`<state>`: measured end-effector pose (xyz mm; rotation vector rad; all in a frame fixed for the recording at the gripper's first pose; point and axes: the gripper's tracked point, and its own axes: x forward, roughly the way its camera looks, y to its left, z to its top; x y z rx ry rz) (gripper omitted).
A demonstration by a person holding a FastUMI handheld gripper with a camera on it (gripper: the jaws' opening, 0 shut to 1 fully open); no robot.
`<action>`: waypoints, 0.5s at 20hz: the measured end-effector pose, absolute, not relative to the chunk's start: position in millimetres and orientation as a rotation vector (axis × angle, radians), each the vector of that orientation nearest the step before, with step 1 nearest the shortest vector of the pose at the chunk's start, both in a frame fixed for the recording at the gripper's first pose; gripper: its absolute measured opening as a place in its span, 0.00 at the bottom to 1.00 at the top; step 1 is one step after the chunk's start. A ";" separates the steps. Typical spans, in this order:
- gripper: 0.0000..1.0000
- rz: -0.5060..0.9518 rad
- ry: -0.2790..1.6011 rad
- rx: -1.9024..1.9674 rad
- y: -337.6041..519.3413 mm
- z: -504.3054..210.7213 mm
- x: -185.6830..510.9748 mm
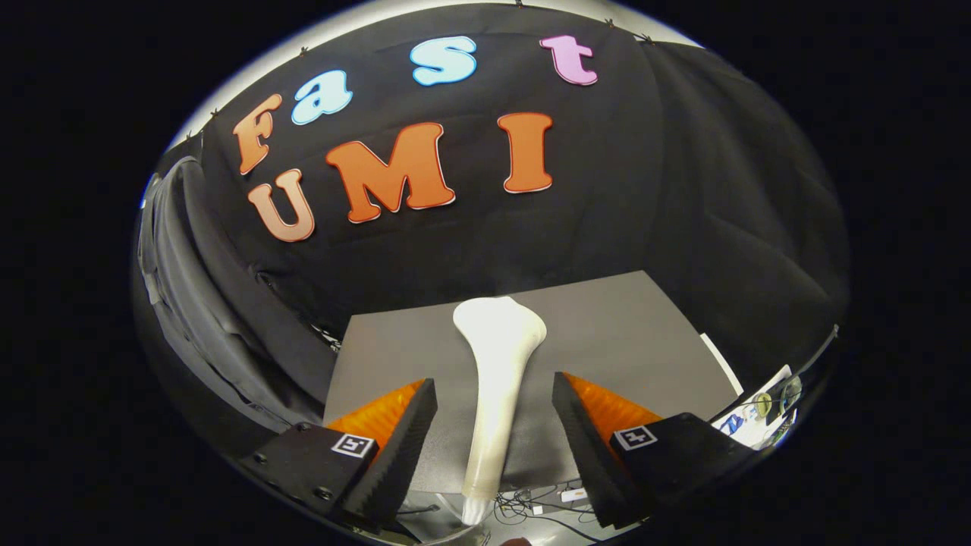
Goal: Iron the clothes twice with a garment steamer, once on the left side and once on the right side.
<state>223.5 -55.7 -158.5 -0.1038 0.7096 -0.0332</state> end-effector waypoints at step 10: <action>0.98 -0.039 0.865 0.007 -71.2 -211.7 247.7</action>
